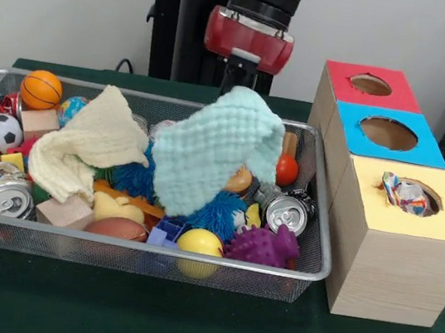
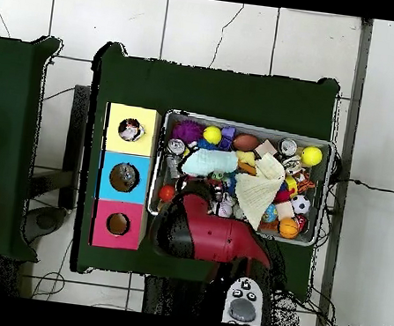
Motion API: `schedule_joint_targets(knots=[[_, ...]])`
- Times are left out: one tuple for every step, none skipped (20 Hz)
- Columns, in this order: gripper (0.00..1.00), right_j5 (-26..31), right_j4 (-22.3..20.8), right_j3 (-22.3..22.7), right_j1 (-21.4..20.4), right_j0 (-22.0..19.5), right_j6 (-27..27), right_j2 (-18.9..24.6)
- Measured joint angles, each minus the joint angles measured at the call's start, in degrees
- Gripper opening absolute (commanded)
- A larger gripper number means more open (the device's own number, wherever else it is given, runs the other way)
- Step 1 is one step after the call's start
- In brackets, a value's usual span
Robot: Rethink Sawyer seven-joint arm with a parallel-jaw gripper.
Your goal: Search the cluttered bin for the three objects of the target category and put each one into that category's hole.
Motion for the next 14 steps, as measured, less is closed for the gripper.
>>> schedule_joint_targets(knots=[[0.00,-2.76,-1.36,-0.02,0.36,-1.74,0.00,2.78],[0.00,-3.43,-1.79,-0.03,0.58,-2.43,0.00,3.79],[0.00,-4.02,-2.16,-0.04,0.88,-3.09,0.00,4.75],[0.00,-5.41,-2.97,-0.05,2.01,-4.78,0.00,7.23],[0.00,-5.98,-3.24,-0.06,2.74,-5.50,0.00,8.29],[0.00,-6.43,-3.36,-0.06,3.67,-6.09,0.00,9.29],[0.00,-6.89,-3.47,-0.06,4.60,-6.69,0.00,10.30],[0.00,-7.10,-3.47,-0.07,5.28,-6.92,0.00,10.74],[0.00,-7.49,-3.47,-0.07,6.58,-7.23,0.00,11.61],[1.00,-8.19,-3.44,-0.07,9.54,-6.86,0.00,12.53],[1.00,-8.21,-3.36,-0.06,9.85,-6.73,0.00,12.53],[1.00,-8.24,-3.27,-0.06,10.16,-6.60,0.00,12.53],[1.00,-8.27,-3.19,-0.05,10.47,-6.47,0.00,12.53],[1.00,-8.26,-3.03,-0.02,10.85,-6.24,0.00,12.52]])
